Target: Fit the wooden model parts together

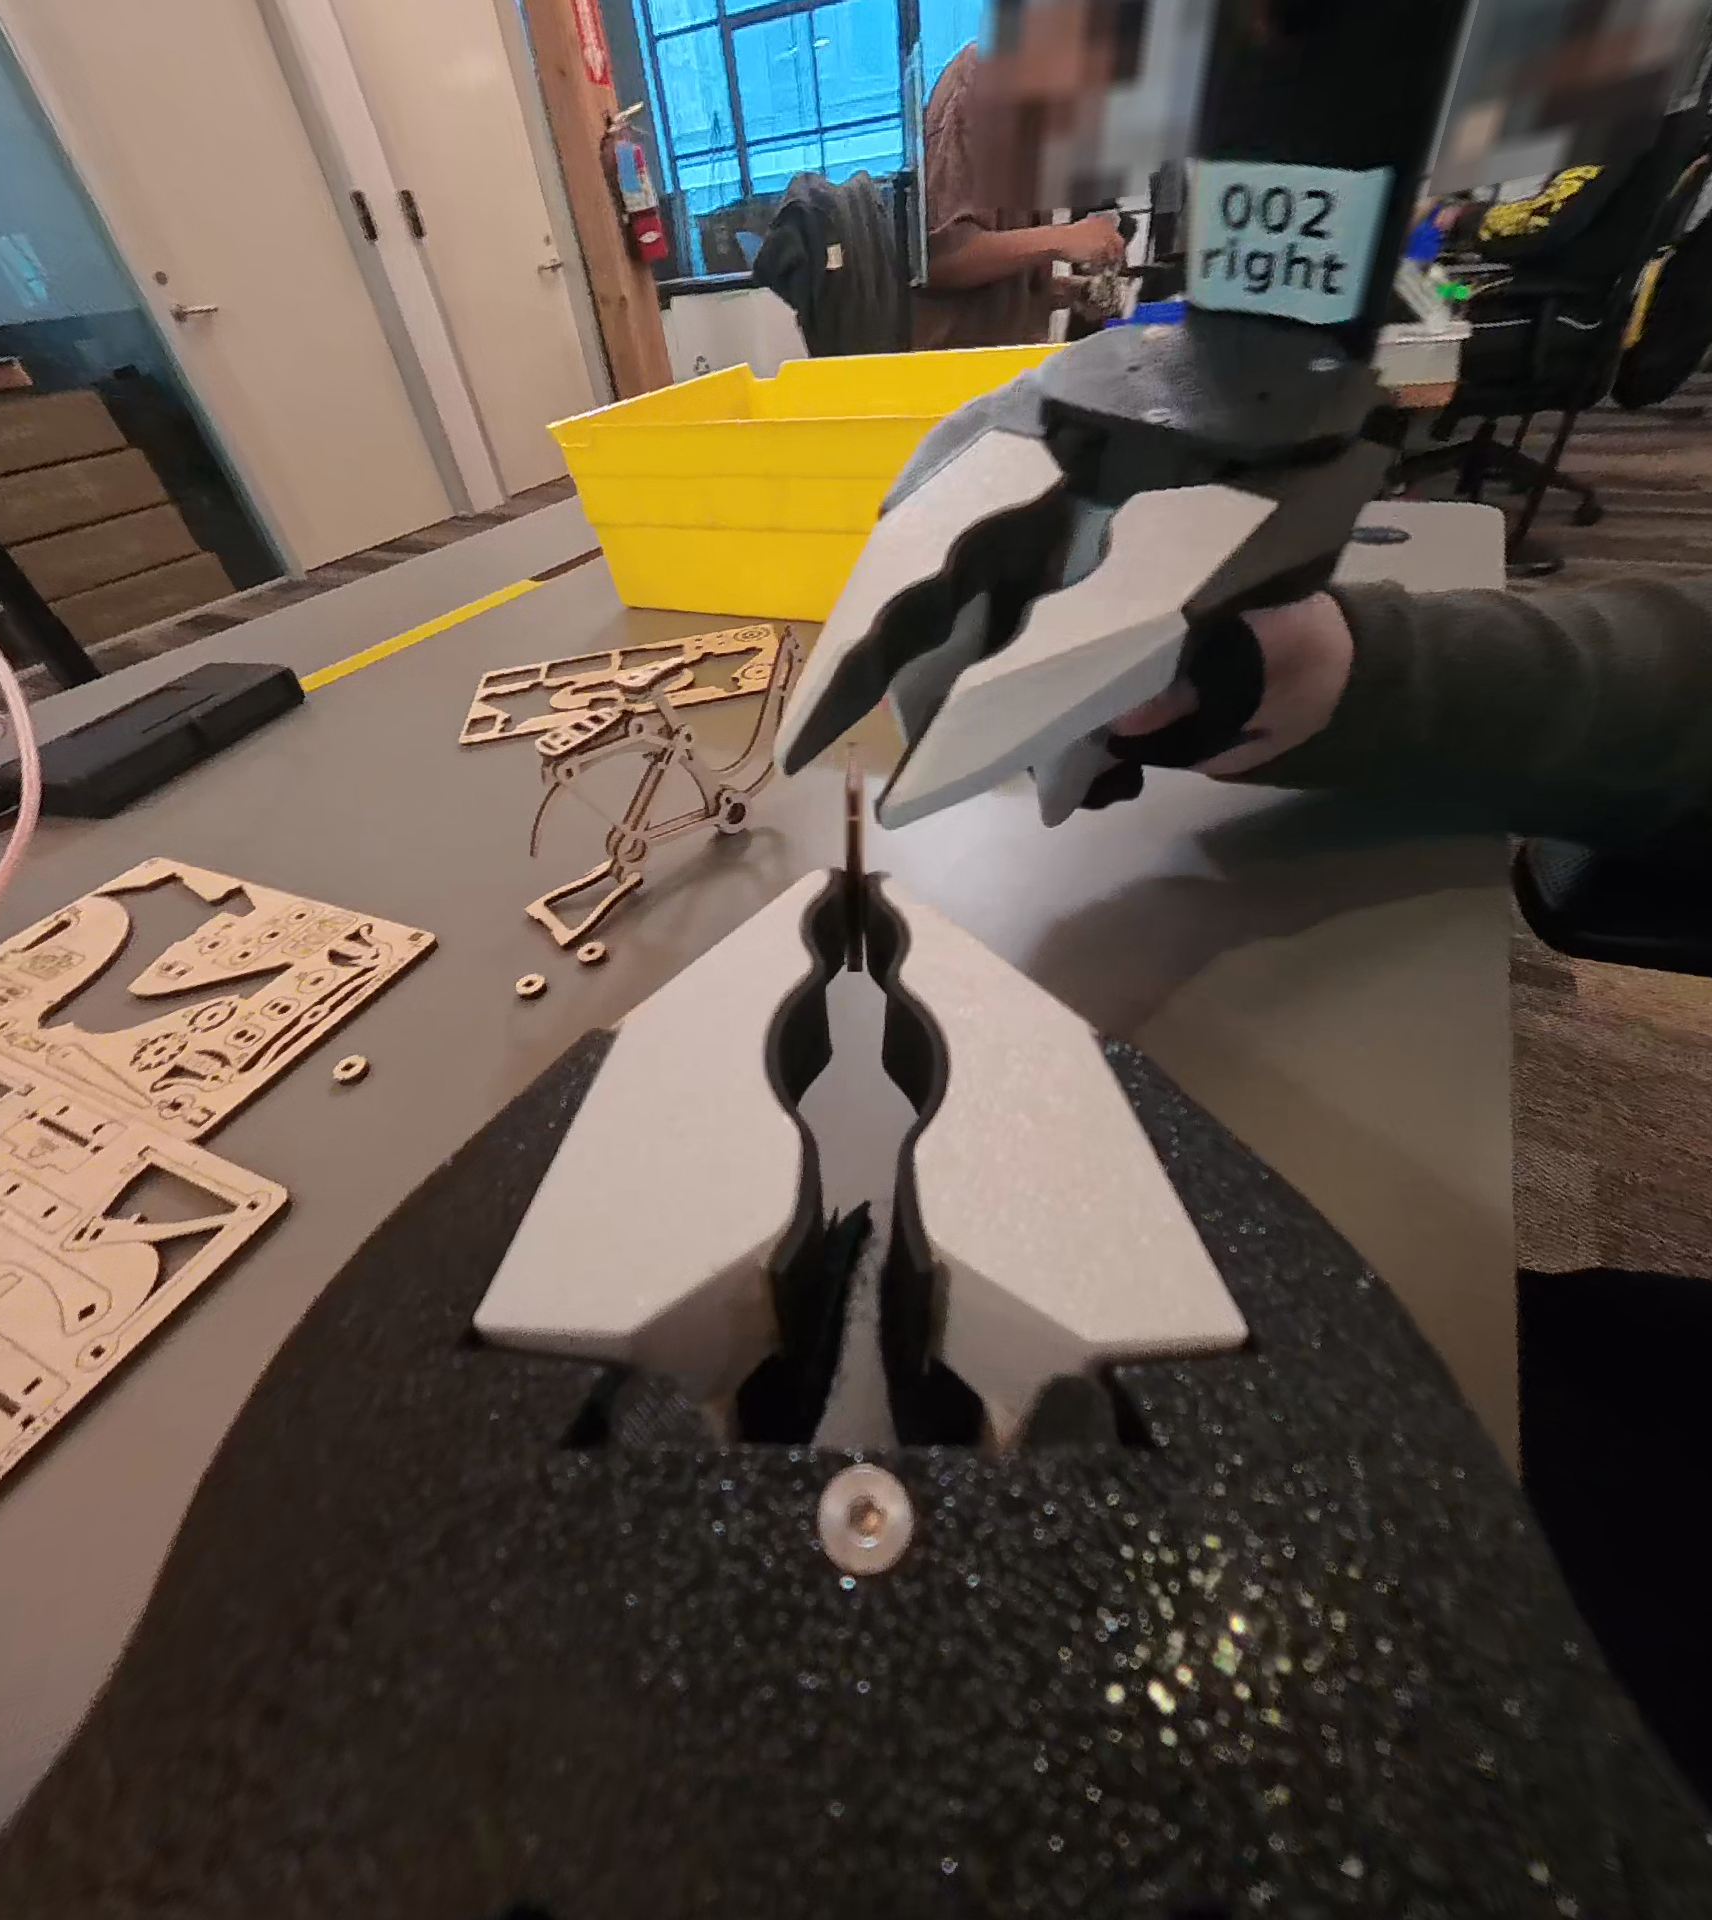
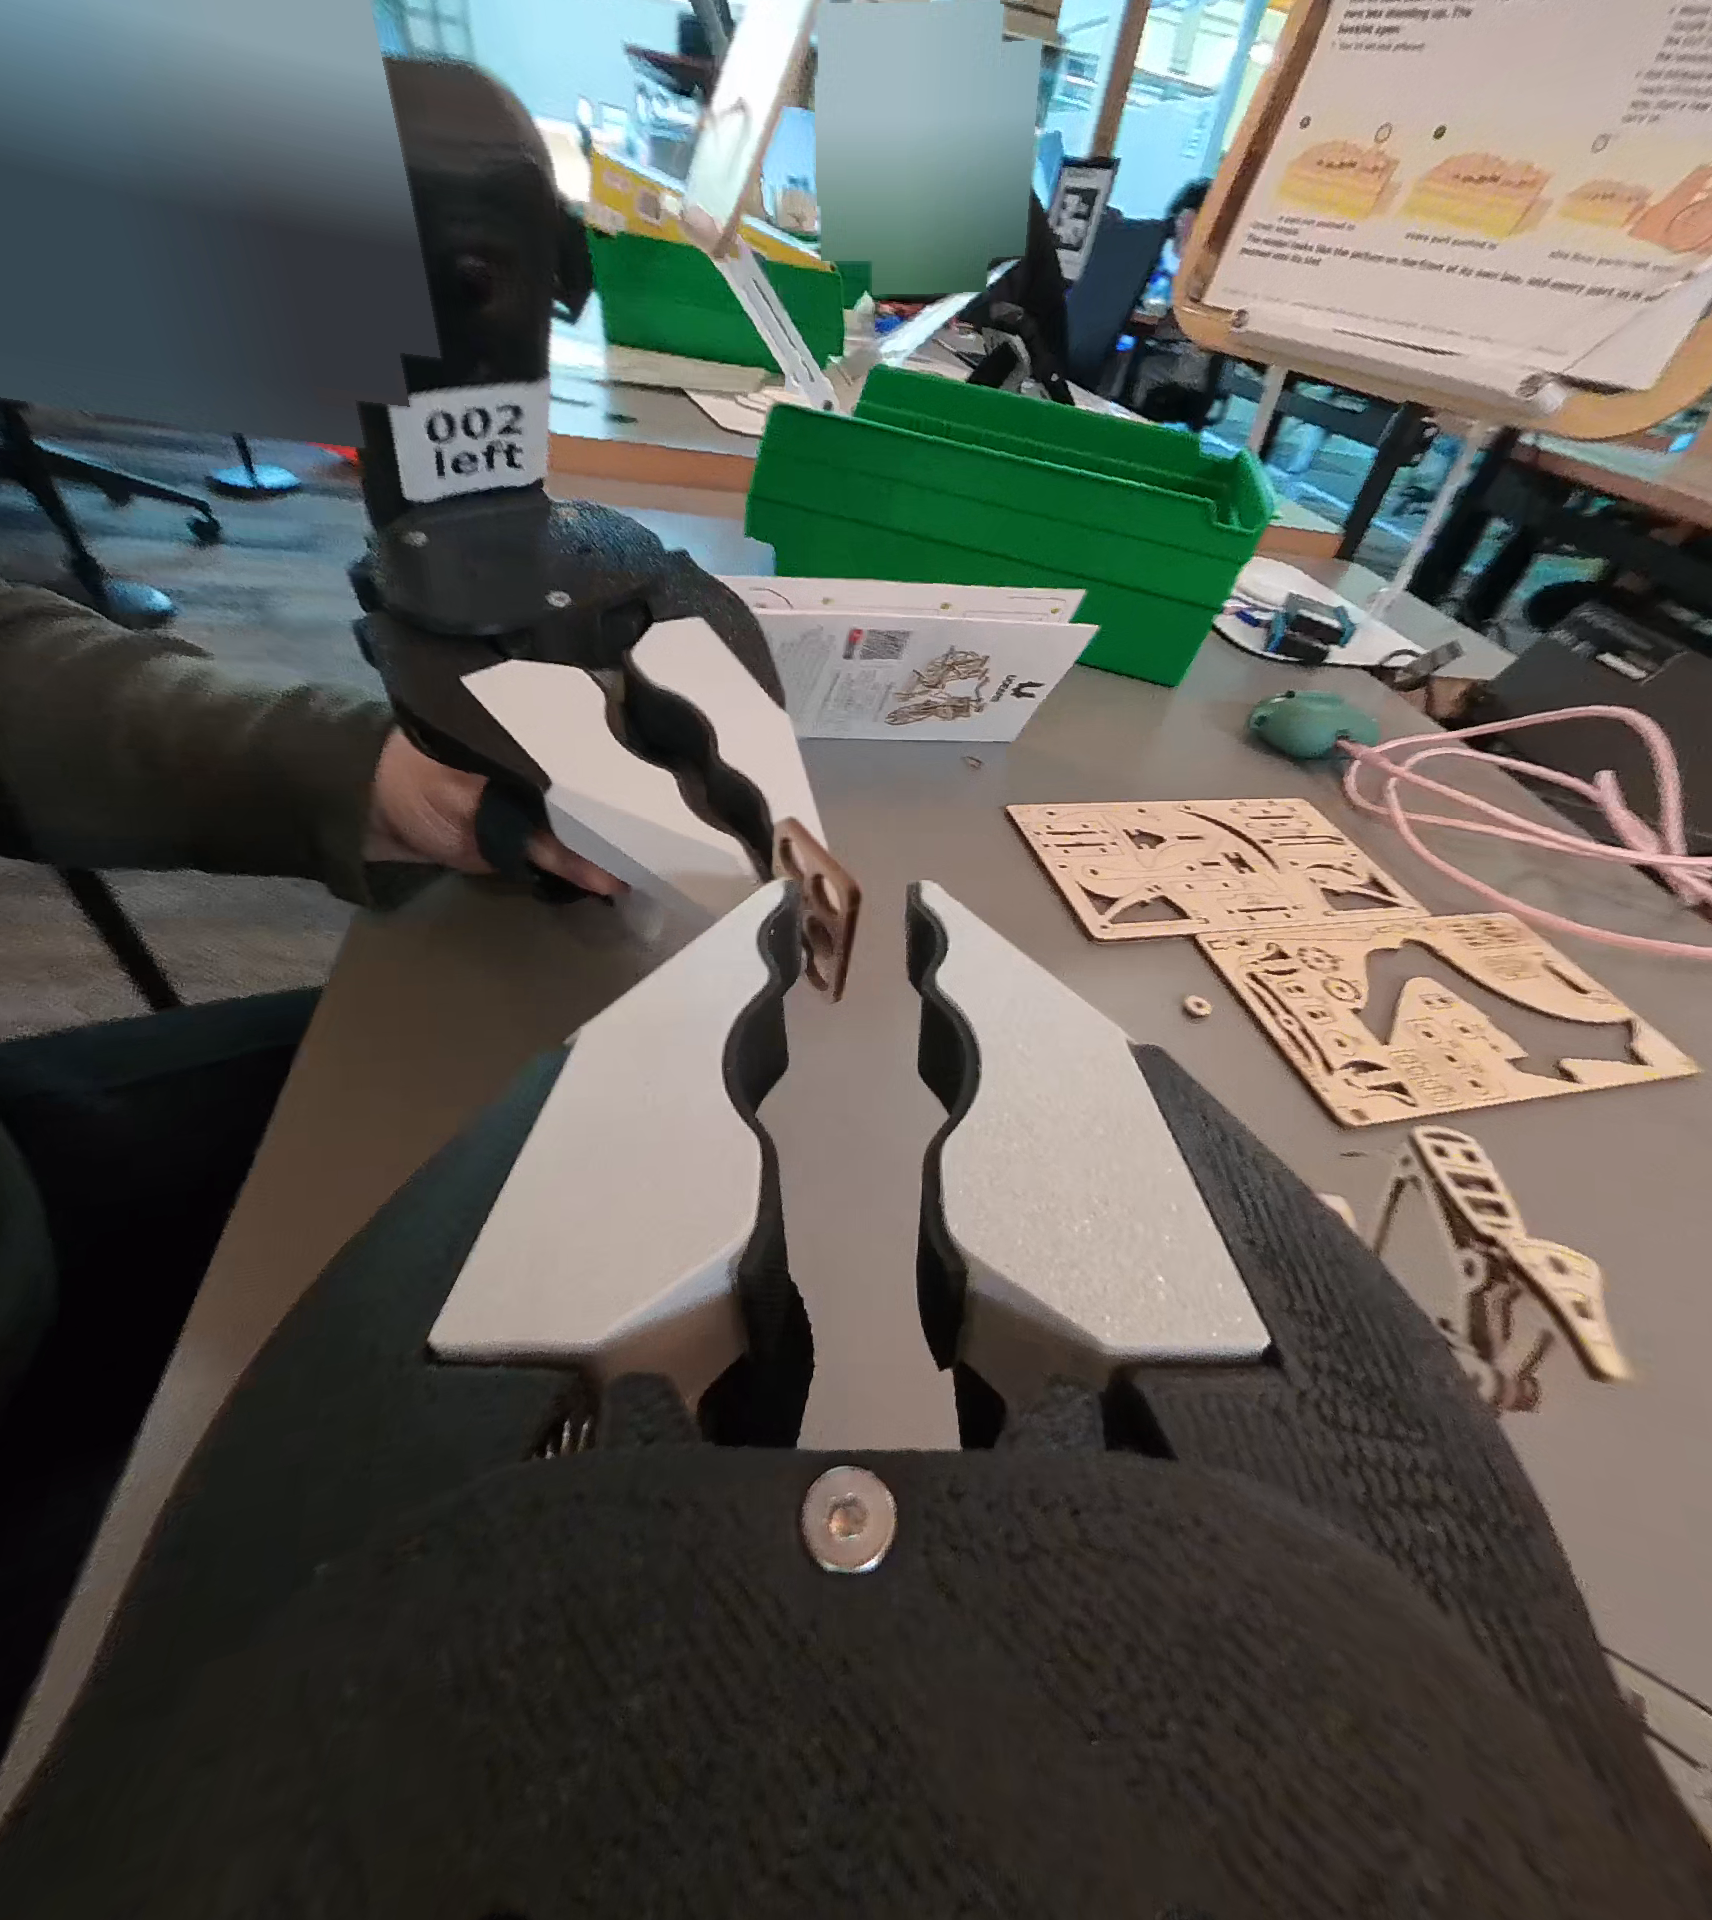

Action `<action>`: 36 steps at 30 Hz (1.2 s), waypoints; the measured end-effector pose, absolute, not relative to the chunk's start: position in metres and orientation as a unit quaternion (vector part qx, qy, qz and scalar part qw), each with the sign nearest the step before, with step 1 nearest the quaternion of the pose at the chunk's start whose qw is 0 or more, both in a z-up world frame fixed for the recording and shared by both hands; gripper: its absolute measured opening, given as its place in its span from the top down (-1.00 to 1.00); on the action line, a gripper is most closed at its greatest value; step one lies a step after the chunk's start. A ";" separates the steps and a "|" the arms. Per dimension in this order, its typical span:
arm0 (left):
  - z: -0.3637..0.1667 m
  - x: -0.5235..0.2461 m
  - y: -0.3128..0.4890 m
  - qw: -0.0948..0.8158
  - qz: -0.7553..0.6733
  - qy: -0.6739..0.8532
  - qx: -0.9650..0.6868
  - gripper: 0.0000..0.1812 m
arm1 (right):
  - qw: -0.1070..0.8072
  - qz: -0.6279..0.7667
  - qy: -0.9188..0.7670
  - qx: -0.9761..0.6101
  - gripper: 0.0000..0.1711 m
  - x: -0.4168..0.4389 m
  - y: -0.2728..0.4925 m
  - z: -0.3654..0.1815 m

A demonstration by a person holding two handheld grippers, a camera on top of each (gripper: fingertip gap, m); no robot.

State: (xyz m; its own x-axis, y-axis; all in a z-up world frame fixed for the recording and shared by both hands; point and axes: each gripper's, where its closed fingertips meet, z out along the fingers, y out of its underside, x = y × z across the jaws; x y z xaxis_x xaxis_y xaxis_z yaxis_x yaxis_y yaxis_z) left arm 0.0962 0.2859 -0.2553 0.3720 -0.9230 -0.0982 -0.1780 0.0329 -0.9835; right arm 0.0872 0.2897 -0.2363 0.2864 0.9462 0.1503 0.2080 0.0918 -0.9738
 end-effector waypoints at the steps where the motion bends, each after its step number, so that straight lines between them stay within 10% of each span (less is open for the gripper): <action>1: -0.254 0.097 0.283 0.561 -0.338 0.456 -0.602 1.00 | 0.541 0.355 -0.492 -0.583 0.81 0.087 0.288 -0.235; 9: -0.236 0.099 0.273 0.598 -0.371 0.458 -0.543 0.93 | 0.498 0.475 -0.474 -0.549 0.99 0.092 0.272 -0.220; 15: -0.228 0.091 0.280 0.633 -0.340 0.437 -0.542 0.44 | 0.532 0.513 -0.360 -0.569 0.99 0.130 0.296 -0.195; 22: -0.221 0.093 0.272 0.664 -0.301 0.454 -0.513 0.50 | 0.665 0.222 -0.137 -0.700 1.00 0.318 0.353 -0.151; 36: -0.227 0.096 0.266 0.654 -0.301 0.471 -0.510 0.49 | 0.471 0.127 0.080 -0.869 1.00 0.484 0.382 -0.239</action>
State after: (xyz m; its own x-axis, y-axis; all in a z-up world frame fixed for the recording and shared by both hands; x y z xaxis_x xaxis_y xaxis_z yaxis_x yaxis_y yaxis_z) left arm 0.0956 0.2660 -0.2266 0.3754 -0.8741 -0.3081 -0.0860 0.2982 -0.9506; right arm 0.4842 0.3820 -0.2387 0.9550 -0.0186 -0.2961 -0.2584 -0.5429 -0.7991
